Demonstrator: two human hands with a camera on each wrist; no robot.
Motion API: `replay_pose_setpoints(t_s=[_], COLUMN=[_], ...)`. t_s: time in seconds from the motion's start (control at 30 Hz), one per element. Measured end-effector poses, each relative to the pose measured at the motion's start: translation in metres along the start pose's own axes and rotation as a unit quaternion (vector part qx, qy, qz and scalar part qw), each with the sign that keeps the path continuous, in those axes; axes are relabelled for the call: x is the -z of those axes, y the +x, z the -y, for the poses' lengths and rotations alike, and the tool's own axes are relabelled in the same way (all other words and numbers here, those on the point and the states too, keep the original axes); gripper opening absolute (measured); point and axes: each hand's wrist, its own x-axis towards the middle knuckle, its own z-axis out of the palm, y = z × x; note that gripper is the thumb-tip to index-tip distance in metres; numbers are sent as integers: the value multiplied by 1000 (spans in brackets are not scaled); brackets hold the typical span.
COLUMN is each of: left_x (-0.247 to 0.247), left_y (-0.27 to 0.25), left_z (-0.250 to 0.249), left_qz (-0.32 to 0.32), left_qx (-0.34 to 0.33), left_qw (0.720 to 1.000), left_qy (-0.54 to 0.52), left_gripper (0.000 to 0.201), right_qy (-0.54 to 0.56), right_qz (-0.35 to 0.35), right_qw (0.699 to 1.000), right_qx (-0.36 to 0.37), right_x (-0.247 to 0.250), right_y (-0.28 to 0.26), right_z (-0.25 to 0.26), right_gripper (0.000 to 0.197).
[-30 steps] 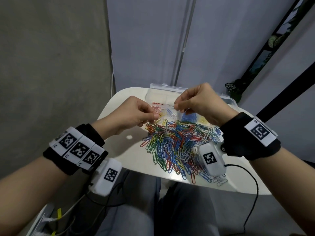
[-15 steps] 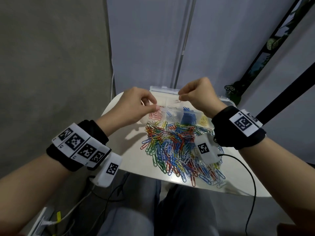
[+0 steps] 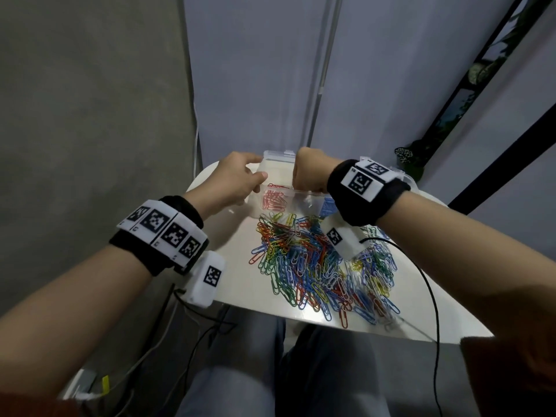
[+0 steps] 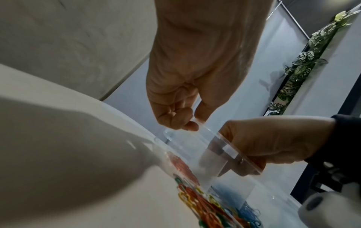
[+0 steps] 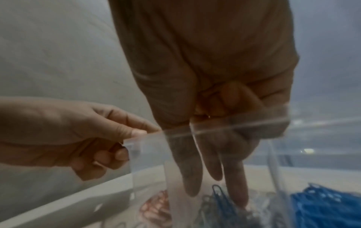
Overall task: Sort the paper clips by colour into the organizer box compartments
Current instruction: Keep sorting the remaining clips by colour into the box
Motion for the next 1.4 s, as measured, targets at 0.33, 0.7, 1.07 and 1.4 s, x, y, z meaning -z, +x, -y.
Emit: replay_pose_setpoints(t_s=[0.33,0.7,1.07,1.4], left_x=[-1,-1,-1,-3], left_y=[2,0,2,1], left_z=[3,2,1,3], left_qz=[5,1,3,2], left_qx=[10,11,13,18], left_qw=[1000,1000,1000,999], left_qy=[-26,-17,-12,-33], left_gripper=[47,48,48,48], right_qy=[-49,-51,344,320], right_qz=[41,63,1,-55], right_qw=[998,996,937,942], right_qx=[-9,-23,-63,-84], right_x=[-3,1,35,38], right_y=[2,-1,-19,-32], right_z=[1,2,-46,-88], right_gripper=[13,14,10,14])
